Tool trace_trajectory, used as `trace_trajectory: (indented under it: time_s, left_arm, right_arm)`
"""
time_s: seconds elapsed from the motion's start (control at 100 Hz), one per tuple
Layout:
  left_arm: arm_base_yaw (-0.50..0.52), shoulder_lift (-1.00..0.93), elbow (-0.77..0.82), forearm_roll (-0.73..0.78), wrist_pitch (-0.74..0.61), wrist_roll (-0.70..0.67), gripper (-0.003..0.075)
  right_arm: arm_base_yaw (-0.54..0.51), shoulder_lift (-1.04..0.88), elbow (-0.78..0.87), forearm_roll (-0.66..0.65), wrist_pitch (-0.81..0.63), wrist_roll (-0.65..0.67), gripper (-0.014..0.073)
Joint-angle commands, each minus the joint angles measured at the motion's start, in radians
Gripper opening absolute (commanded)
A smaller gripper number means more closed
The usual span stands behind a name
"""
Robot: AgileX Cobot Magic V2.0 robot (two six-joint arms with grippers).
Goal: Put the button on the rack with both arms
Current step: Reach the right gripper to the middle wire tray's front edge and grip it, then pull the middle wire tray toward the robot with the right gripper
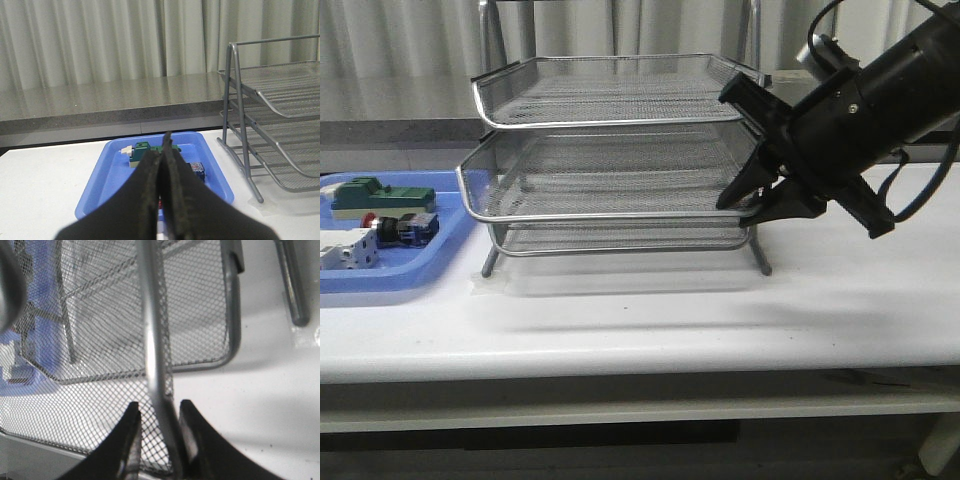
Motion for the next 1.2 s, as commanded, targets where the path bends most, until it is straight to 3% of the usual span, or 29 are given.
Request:
trace_trajectory:
  time_s: [0.0,0.31,0.55,0.67,0.93,1.19]
  left_arm:
    - [0.000,-0.033,0.034,0.001,-0.082,-0.007,-0.0020]
    - [0.000,-0.033,0.034,0.001,-0.082,-0.007,-0.0020]
    - [0.000,-0.033,0.034,0.001,-0.082,-0.007,-0.0020]
    - [0.000,-0.033,0.034,0.001,-0.082,-0.007,-0.0020]
    - [0.000,-0.033,0.034,0.001,-0.082,-0.007,-0.0020]
    - [0.000,-0.033,0.034,0.001,-0.082,-0.007,-0.0020]
  right_arm:
    - [0.019,-0.070,0.058,-0.069,0.023,-0.056,0.0018]
    - [0.036,-0.195,0.217,-0.069,0.010,-0.084,0.0018]
    - [0.036,-0.241,0.246,-0.069,-0.005,-0.089,0.0030]
    - [0.036,-0.251,0.246,-0.069,-0.011,-0.112,0.0103]
    - [0.036,-0.296,0.246,-0.070,-0.012,-0.141,0.0384]
    - [0.036,-0.381,0.246,-0.109,-0.014,-0.158,0.0422]
